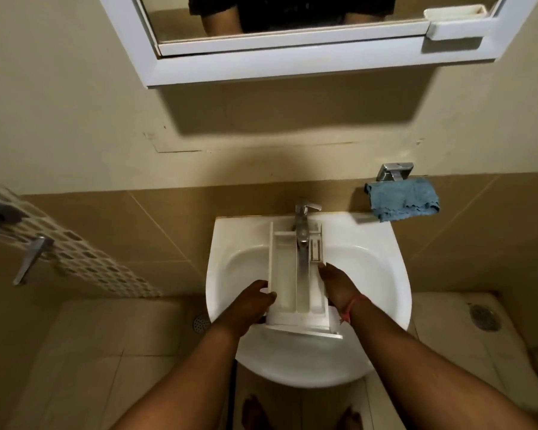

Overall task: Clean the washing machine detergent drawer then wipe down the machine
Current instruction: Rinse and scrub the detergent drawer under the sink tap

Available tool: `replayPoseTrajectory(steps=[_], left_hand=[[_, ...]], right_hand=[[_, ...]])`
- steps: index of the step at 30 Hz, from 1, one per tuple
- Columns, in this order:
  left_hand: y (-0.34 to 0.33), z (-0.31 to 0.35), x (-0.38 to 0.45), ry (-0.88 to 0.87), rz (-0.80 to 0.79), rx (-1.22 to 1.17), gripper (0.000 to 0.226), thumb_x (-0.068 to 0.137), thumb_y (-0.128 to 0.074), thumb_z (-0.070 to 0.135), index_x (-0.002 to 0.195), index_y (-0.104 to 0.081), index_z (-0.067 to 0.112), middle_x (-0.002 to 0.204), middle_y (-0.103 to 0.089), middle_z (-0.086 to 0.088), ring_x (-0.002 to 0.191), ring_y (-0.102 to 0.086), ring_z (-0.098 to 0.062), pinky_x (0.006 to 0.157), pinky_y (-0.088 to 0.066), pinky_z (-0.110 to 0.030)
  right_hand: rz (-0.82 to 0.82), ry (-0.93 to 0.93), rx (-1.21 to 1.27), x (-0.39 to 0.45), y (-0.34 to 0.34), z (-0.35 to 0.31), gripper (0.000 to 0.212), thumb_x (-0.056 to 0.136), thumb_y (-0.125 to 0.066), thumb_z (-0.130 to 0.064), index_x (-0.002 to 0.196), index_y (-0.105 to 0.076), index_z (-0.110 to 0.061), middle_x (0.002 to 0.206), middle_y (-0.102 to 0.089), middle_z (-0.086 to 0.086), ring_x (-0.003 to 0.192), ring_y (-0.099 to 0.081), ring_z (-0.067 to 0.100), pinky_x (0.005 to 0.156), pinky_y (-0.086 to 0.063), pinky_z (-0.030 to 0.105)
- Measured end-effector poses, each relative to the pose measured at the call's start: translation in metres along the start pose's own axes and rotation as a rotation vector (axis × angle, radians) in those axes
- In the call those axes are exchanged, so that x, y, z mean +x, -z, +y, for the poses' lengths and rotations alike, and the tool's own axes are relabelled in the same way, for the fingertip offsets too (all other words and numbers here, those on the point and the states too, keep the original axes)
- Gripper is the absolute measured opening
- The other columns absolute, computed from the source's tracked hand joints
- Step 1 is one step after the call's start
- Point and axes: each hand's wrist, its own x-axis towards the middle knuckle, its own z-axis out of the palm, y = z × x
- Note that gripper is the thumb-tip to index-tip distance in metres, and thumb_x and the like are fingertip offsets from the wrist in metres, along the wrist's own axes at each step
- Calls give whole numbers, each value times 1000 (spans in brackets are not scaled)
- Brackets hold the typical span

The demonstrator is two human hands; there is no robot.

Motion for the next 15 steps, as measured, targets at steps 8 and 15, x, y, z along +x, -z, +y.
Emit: replayPoseTrajectory(steps=[8, 15], left_hand=[[-8, 0, 28, -83, 32, 128, 40, 94, -57, 14, 132, -49, 24, 102, -67, -10, 99, -66, -34, 83, -58, -50], [-13, 1, 36, -215, 67, 299, 52, 92, -54, 16, 142, -41, 23, 110, -65, -3, 98, -63, -24, 86, -53, -35]], right_hand=[[151, 45, -153, 2, -10, -2, 31, 100, -42, -16, 125, -57, -8, 121, -63, 14, 111, -57, 28, 100, -41, 36], [266, 340, -425, -58, -63, 14, 51, 92, -47, 0, 142, -42, -2, 134, -52, 10, 127, -50, 26, 109, -34, 26]])
